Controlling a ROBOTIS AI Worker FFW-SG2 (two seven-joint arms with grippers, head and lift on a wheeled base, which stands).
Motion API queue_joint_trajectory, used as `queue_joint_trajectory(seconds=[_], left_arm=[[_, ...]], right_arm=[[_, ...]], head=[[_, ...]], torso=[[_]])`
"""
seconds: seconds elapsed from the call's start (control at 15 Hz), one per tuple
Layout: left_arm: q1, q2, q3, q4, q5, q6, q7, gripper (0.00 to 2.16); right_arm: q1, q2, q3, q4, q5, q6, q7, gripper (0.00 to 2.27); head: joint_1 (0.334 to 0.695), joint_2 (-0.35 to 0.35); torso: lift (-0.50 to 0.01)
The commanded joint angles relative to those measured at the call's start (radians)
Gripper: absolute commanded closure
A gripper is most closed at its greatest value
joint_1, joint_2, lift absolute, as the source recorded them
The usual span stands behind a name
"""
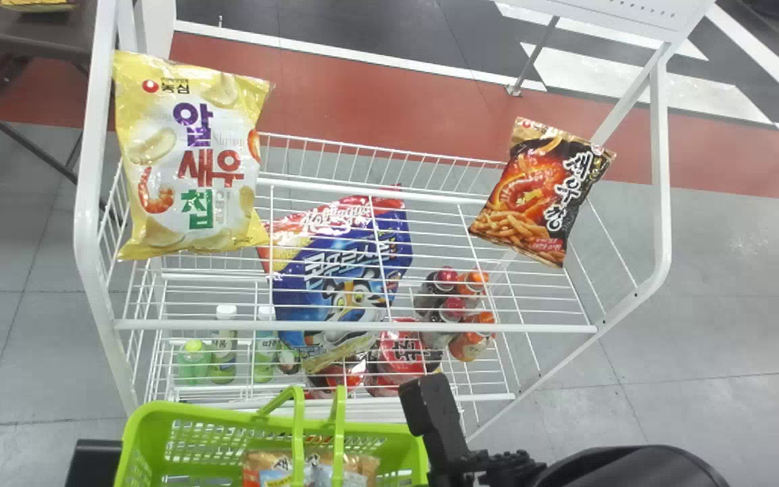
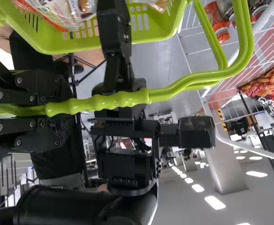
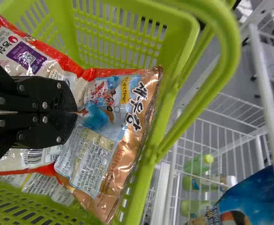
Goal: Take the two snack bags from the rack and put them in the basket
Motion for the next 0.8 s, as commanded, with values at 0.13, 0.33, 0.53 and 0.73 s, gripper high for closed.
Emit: queue_joint_trajectory(seconds=[0.13, 0.33, 0.53, 0.73], left_arm=[[0.0, -0.012, 0.006, 0.001, 0.0, 0.0, -0.003, 1.57], [-0.006, -0.012, 0.0, 0.003, -0.003, 0.0, 0.003, 1.57], [-0.005, -0.012, 0.006, 0.006, -0.005, -0.003, 0.004, 1.57], [0.0, -0.012, 0.011, 0.021, -0.005, -0.028, -0.002, 1.57]], right_arm=[[0.041, -0.009, -0.059, -0.108, 0.076, 0.035, 0.0, 0.04], [0.071, -0.009, -0.172, -0.2, 0.007, 0.035, 0.01, 0.05], [0.129, 0.006, -0.251, -0.229, -0.051, -0.289, 0.02, 0.06], [0.189, 0.063, -0.255, -0.215, -0.033, -0.747, 0.023, 0.07]], head=[[0.695, -0.35], [0.695, -0.35], [0.695, -0.35], [0.695, -0.35]], torso=[[-0.009], [-0.009], [-0.009], [-0.009]])
